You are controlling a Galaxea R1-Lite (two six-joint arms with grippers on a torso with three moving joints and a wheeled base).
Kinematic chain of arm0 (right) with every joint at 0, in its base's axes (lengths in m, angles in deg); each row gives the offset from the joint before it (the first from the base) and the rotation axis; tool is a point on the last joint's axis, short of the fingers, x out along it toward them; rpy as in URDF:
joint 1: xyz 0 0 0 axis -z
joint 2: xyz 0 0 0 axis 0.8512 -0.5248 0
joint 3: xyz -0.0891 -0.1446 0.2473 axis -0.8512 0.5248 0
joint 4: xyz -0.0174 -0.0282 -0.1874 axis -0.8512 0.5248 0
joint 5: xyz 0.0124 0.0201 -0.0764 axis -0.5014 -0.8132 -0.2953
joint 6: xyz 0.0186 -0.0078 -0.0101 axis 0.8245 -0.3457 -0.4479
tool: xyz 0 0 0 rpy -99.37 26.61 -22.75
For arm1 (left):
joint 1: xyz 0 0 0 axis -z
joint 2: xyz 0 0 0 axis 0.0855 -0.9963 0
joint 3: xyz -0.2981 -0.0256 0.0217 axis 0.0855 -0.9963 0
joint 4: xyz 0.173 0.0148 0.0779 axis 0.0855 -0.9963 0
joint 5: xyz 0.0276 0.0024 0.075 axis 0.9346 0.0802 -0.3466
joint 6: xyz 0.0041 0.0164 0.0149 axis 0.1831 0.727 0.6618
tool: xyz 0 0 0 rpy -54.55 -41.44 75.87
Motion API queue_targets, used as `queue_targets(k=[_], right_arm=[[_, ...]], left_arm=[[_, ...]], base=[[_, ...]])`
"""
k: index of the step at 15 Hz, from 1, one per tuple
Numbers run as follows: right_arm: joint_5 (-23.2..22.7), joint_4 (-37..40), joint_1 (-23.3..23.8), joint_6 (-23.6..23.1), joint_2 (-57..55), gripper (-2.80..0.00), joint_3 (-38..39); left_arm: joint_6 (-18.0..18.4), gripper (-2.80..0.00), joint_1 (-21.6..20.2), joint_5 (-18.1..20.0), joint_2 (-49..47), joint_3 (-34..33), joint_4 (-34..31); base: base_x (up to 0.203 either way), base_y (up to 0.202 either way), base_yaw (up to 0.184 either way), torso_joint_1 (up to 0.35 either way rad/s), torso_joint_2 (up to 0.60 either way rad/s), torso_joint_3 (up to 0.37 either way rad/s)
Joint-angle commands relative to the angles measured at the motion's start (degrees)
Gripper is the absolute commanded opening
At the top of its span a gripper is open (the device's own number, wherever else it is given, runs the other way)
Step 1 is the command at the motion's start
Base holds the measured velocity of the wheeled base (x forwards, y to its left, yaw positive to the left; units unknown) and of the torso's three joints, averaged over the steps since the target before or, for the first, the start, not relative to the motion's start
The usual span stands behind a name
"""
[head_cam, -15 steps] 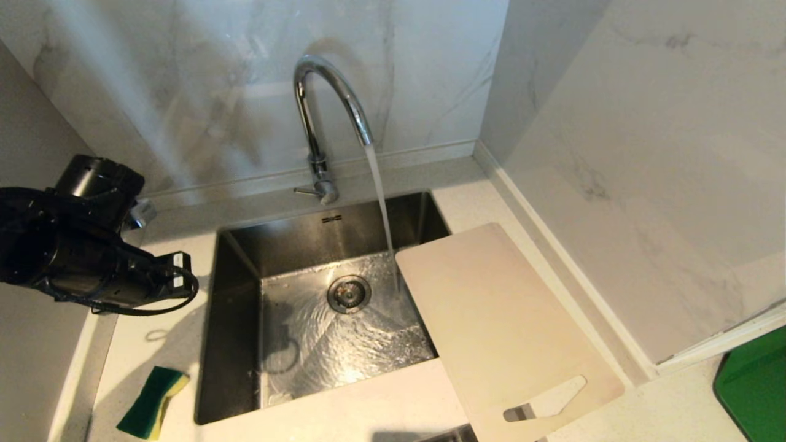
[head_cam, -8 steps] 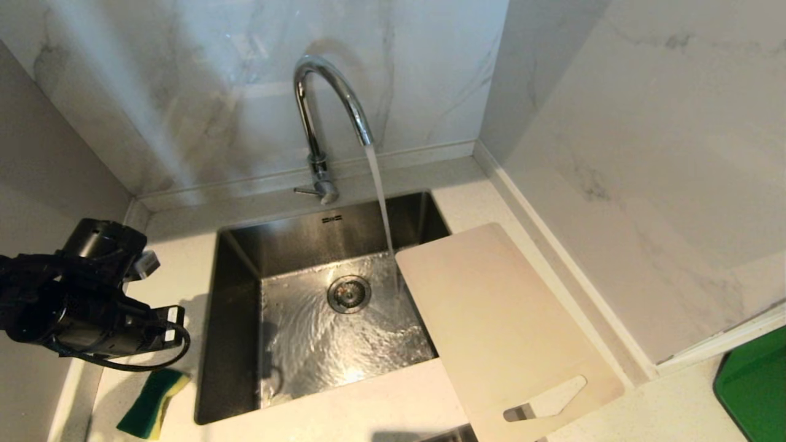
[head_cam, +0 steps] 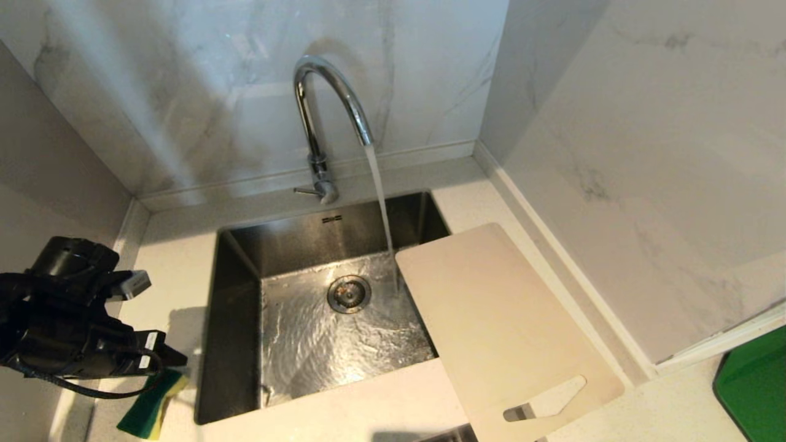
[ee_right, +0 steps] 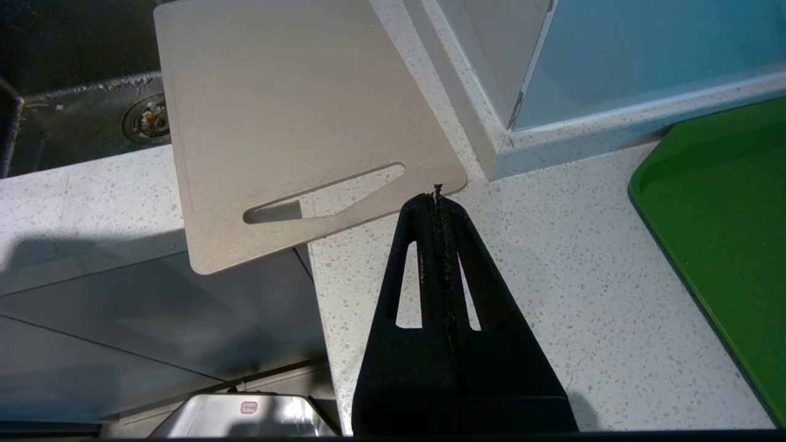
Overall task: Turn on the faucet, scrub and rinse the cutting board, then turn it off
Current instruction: Pick up the cleaning cloth
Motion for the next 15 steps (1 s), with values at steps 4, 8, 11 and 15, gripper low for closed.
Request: queue_targets(k=[4,8,11,15], right_arm=[[0.0,0.0,0.0,0.0,-0.1,-2.8,0.0],[0.0,0.0,0.0,0.0,-0.1,-2.8,0.0],[0.0,0.0,0.0,0.0,-0.1,-2.8,0.0],[0.0,0.0,0.0,0.0,-0.1,-2.8,0.0]], left_arm=[[3.9,0.0,-4.5,2.2,1.2,-3.8,0.6],[5.6,0.0,-5.7,2.1,-0.8,-5.6,5.0],[5.6,0.0,-5.8,2.1,-3.7,-5.6,6.1],[5.9,0.0,-7.0,2.0,-7.2,-6.3,10.8]], base=[[0.0,0.0,0.0,0.0,0.0,0.0],[0.0,0.0,0.0,0.0,0.0,0.0],[0.0,0.0,0.0,0.0,0.0,0.0],[0.0,0.0,0.0,0.0,0.0,0.0]])
